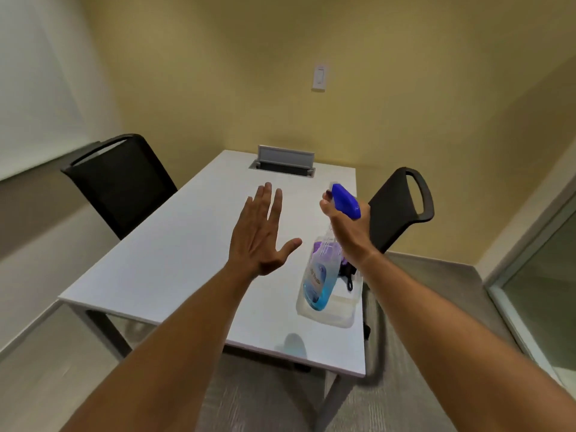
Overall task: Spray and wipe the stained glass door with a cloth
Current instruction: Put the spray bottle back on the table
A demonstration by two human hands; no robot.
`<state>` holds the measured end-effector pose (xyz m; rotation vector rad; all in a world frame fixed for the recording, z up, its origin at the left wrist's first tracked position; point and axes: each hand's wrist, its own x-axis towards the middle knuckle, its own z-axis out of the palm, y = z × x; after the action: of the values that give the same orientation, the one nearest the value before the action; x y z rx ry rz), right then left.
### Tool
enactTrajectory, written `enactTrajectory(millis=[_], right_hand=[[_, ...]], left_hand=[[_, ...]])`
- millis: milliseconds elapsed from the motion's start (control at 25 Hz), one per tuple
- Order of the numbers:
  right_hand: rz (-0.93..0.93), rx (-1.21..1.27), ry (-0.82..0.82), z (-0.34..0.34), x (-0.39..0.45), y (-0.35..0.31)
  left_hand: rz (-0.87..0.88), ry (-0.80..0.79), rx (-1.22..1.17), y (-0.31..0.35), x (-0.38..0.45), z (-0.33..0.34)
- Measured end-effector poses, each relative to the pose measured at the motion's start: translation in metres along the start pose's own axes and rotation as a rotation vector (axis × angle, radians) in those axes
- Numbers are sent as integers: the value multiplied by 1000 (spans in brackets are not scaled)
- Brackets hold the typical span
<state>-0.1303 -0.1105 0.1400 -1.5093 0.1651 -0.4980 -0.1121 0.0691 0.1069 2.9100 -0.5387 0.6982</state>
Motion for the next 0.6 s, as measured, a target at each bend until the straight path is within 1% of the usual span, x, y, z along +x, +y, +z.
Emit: enactTrajectory(millis=[120, 240, 400, 600], right_hand=[[-69, -7, -51, 34, 12, 30], [-96, -3, -76, 58, 27, 58], [-113, -28, -61, 79, 47, 89], [-115, -95, -43, 99, 55, 129]], left_hand=[[-54, -32, 18, -30, 4, 21], [-78, -63, 28, -48, 14, 40], [-98, -94, -15, -60, 28, 67], [-68, -150, -45, -76, 40, 99]])
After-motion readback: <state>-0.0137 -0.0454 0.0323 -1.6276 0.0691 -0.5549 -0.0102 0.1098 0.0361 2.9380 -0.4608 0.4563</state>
